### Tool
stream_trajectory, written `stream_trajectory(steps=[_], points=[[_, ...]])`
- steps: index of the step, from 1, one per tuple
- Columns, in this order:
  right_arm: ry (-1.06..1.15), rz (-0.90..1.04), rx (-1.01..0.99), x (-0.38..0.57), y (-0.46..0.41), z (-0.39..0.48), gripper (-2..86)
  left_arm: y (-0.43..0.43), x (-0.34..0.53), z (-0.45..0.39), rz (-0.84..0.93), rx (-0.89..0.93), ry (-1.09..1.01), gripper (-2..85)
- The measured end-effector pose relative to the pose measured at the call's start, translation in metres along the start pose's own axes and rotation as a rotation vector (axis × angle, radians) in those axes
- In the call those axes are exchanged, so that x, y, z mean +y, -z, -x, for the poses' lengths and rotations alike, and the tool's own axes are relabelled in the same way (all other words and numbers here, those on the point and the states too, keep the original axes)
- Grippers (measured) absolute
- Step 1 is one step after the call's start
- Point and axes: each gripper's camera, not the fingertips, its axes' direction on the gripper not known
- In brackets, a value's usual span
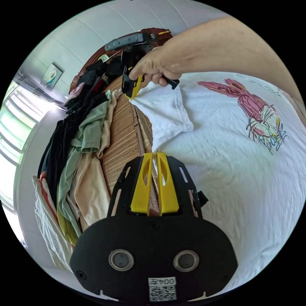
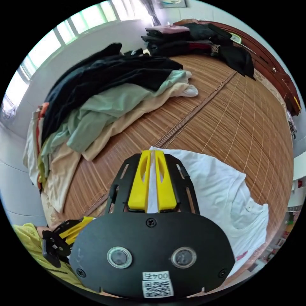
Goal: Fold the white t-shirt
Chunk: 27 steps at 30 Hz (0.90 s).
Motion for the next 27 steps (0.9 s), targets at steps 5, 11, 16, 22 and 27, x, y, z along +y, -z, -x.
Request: stream_trajectory(steps=[5, 11, 16, 22, 27], points=[[0.056, -0.14, 0.021, 0.1, 0.055, 0.022, 4.6, 0.004, 0.003, 0.003, -0.004, 0.014, 0.009, 2.7], [0.033, -0.138, -0.006, 0.224, 0.067, 0.05, -0.1, 0.038, 0.014, 0.021, -0.109, -0.064, 0.063, 1.6], [-0.005, -0.197, -0.056, 0.245, 0.074, 0.053, -0.5, 0.073, 0.016, 0.05, -0.233, -0.058, 0.172, 0.5], [-0.038, -0.059, -0.045, 0.224, 0.044, 0.045, 0.0, 0.052, -0.062, 0.029, -0.151, 0.093, 0.008, 0.3], [-0.067, -0.022, -0.026, 0.226, 0.035, 0.042, 0.5, -0.038, -0.079, 0.034, 0.044, 0.08, 0.001, 0.3]])
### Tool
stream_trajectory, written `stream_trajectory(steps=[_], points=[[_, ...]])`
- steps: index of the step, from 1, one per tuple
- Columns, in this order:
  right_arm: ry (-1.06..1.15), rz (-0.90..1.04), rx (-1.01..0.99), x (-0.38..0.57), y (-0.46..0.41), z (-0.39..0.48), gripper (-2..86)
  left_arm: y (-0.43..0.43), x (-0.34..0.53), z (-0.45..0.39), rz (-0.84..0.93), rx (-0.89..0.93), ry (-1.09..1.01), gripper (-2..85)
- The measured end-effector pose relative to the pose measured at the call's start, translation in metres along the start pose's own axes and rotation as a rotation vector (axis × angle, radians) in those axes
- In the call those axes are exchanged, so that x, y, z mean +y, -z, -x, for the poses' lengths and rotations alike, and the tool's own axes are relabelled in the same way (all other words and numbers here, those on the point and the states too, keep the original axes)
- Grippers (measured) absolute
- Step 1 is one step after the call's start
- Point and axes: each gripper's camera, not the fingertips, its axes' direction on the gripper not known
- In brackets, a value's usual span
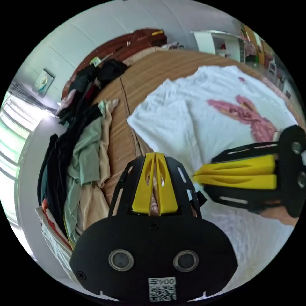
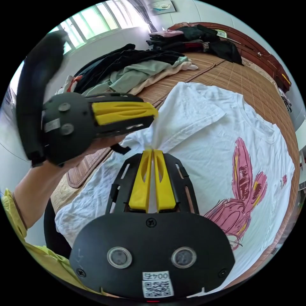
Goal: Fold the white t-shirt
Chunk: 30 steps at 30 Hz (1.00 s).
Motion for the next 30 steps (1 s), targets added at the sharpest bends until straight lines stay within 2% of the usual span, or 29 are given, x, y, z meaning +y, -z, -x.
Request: stream_trajectory(steps=[3, 5, 8, 12, 17, 19, 21, 23, 27, 30], points=[[-0.007, -0.01, -0.04, 0.004, 0.002, -0.009, 1.0, 0.017, 0.011, 0.028, -0.004, 0.053, 0.153, 0.3], [-0.023, -0.061, -0.086, 0.013, 0.016, -0.018, 1.8, 0.044, 0.025, 0.037, -0.093, 0.046, 0.197, 0.4], [-0.016, -0.148, -0.068, 0.029, 0.032, -0.025, 0.9, 0.069, 0.043, 0.026, -0.19, 0.15, 0.157, 0.4], [-0.03, -0.16, -0.073, 0.021, 0.039, -0.041, 0.2, 0.062, 0.055, -0.016, -0.15, 0.012, 0.032, 0.5], [0.008, -0.154, -0.068, -0.027, 0.044, -0.052, -0.3, 0.081, 0.069, -0.025, -0.23, 0.024, 0.035, 0.6], [0.035, -0.108, -0.064, -0.047, 0.034, -0.049, -0.4, 0.074, 0.067, -0.032, -0.186, -0.011, 0.005, 0.6], [0.059, -0.048, -0.04, -0.064, 0.016, -0.044, -0.5, 0.057, 0.055, -0.039, -0.069, -0.065, -0.035, 0.6], [0.076, 0.05, 0.004, -0.081, -0.014, -0.039, -0.4, 0.058, 0.052, -0.035, -0.05, -0.041, -0.001, 0.6], [0.005, 0.032, -0.079, -0.088, -0.015, -0.049, 0.4, 0.062, 0.051, -0.032, -0.047, -0.021, 0.04, 0.6], [-0.019, -0.051, -0.097, -0.069, 0.009, -0.053, 2.4, 0.078, 0.053, -0.022, -0.059, -0.029, 0.103, 0.7]])
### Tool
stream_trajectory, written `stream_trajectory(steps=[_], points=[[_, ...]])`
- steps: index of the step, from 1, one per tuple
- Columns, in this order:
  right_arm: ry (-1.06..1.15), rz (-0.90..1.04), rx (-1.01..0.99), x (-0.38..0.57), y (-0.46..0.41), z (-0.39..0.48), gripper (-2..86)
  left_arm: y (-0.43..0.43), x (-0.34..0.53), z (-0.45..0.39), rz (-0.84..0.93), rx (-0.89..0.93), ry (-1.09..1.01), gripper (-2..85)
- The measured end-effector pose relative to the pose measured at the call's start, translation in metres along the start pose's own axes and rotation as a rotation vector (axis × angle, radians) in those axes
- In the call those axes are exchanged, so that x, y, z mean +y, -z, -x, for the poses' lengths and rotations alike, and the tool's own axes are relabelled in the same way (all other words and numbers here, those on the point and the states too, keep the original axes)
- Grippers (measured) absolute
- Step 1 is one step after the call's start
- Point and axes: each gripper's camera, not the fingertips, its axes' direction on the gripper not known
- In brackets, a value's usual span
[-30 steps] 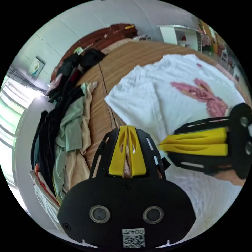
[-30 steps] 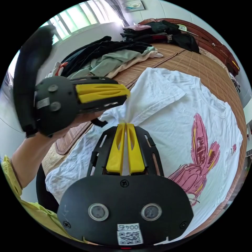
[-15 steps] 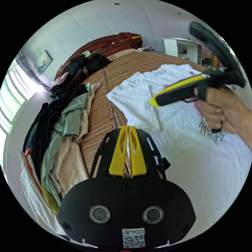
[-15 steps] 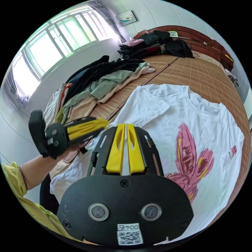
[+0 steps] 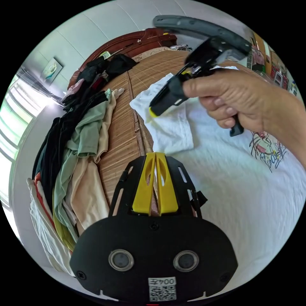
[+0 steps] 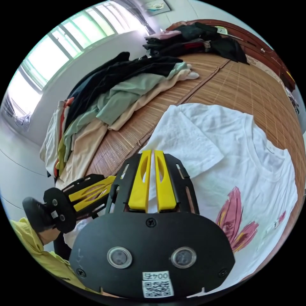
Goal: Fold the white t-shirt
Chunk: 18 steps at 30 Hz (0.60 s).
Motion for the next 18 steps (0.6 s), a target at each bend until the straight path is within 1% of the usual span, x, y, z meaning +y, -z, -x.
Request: stream_trajectory(steps=[3, 5, 7, 8, 10, 11, 12, 13, 14, 15, 16, 17, 18], points=[[-0.011, -0.058, -0.046, 0.031, 0.026, 0.004, 3.2, 0.026, -0.005, 0.016, -0.088, 0.019, 0.067, 0.6], [0.006, -0.029, -0.045, 0.051, 0.024, 0.013, 3.1, 0.028, -0.02, 0.012, -0.109, 0.046, 0.032, 0.6], [0.015, 0.039, -0.033, 0.059, 0.008, 0.02, 2.8, 0.007, -0.038, 0.001, -0.028, 0.053, -0.022, 0.6], [0.01, 0.086, -0.013, 0.062, -0.002, 0.023, 2.4, -0.019, -0.047, -0.007, 0.085, 0.028, -0.054, 0.5], [0.003, 0.041, 0.001, 0.068, 0.007, 0.028, 0.6, -0.022, -0.046, -0.003, 0.068, 0.029, -0.035, 0.4], [-0.008, -0.005, 0.009, 0.074, 0.026, 0.029, 0.2, -0.018, -0.046, 0.0, 0.069, 0.036, -0.019, 0.3], [-0.015, -0.044, 0.016, 0.08, 0.038, 0.03, 0.0, -0.002, -0.041, 0.006, 0.034, 0.033, 0.011, 0.3], [-0.023, -0.123, 0.029, 0.097, 0.066, 0.028, -0.1, 0.009, -0.037, 0.008, 0.007, 0.034, 0.014, 0.2], [-0.032, -0.188, 0.057, 0.119, 0.094, 0.023, -0.2, 0.03, -0.026, 0.01, -0.031, 0.039, 0.006, 0.2], [-0.039, -0.213, 0.081, 0.132, 0.107, 0.018, -0.2, 0.049, -0.012, 0.01, -0.042, 0.04, -0.006, 0.2], [-0.064, -0.253, 0.146, 0.162, 0.132, 0.006, -0.3, 0.07, 0.007, 0.008, -0.052, 0.046, -0.018, 0.2], [-0.112, -0.262, 0.215, 0.193, 0.152, -0.013, -0.4, 0.08, 0.018, 0.007, -0.058, 0.053, -0.028, 0.2], [-0.144, -0.259, 0.242, 0.208, 0.162, -0.025, -0.4, 0.1, 0.041, 0.002, -0.059, 0.061, -0.048, 0.2]])
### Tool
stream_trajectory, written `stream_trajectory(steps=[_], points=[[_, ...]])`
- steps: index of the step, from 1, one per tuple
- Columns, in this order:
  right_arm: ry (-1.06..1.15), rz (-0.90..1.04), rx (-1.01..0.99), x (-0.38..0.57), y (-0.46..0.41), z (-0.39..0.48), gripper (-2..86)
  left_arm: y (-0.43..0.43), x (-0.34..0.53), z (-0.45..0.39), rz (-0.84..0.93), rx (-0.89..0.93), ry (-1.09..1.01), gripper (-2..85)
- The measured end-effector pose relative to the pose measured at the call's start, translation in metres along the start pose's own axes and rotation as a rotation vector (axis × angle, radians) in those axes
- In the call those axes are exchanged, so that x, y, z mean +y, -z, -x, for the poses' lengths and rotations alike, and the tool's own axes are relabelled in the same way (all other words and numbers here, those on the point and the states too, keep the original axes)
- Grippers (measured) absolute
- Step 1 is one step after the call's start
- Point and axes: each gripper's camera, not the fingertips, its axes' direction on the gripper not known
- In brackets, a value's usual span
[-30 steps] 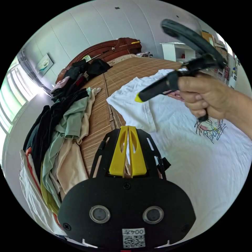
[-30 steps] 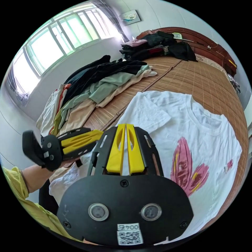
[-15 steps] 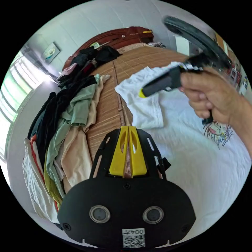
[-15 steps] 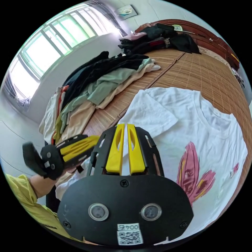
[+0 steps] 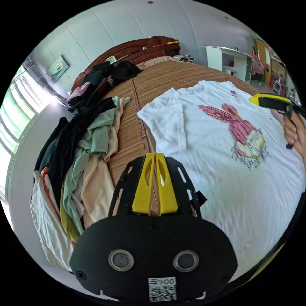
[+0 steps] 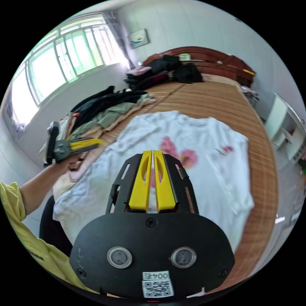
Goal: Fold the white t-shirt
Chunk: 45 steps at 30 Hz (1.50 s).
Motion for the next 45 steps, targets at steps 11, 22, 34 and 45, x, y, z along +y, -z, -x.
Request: stream_trajectory(steps=[11, 22, 34, 45], points=[[-0.296, 0.075, 0.115, 0.051, 0.025, -0.155, -0.7, 0.077, 0.115, -0.055, 0.105, 0.041, 0.11, 0.7], [-0.267, 0.095, 0.162, 0.096, 0.089, -0.12, -0.6, 0.071, 0.131, -0.074, 0.097, -0.095, 0.074, 0.7], [-0.202, 0.242, 0.173, 0.284, 0.128, 0.026, -0.6, 0.069, 0.135, -0.022, 0.104, 0.022, 0.147, 0.3], [-0.187, 0.181, 0.119, 0.308, 0.134, 0.017, 2.0, 0.096, 0.154, 0.069, 0.087, 0.166, 0.268, 0.8]])
